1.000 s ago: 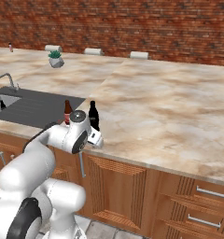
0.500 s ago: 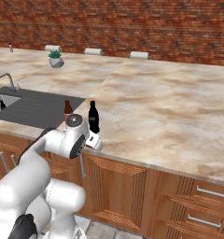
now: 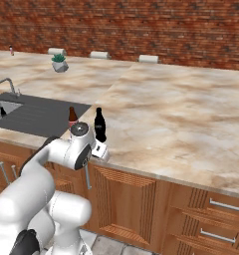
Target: Place the large bottle from the dining counter next to the other large bottle outside the sink, and place the small bottle from the dining counter next to the other small bottle inside the sink.
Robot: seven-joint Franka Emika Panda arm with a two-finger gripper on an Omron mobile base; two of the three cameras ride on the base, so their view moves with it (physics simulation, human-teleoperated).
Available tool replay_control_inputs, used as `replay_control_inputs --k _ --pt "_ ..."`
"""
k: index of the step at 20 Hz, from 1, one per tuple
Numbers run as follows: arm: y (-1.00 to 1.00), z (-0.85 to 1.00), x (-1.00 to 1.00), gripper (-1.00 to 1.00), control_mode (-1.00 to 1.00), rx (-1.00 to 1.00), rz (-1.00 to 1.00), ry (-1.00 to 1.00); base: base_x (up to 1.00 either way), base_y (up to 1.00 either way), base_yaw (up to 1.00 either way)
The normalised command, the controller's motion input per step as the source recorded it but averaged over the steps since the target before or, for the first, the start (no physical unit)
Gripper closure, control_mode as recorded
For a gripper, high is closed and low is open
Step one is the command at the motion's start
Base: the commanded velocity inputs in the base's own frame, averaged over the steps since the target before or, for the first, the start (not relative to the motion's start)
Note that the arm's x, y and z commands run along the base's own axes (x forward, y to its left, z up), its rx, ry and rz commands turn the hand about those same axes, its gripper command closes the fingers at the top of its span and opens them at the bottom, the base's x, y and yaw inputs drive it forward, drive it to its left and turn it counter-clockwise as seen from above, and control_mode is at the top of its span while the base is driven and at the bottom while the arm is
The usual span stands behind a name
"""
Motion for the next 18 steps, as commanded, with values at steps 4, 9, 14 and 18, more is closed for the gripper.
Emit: replay_control_inputs --k 4,9,14,18 --pt "0.0 0.0 0.0 -1.0 1.0 0.0 0.0 0.0 -0.28 0.0 0.0" --pt "0.0 0.0 0.0 -1.0 1.0 0.0 0.0 0.0 -0.69 0.04 0.0" --pt "0.0 0.0 0.0 -1.0 1.0 0.0 0.0 0.0 -0.57 0.13 0.0" --pt "0.0 0.0 0.0 -1.0 1.0 0.0 0.0 0.0 -0.01 0.3 0.0"
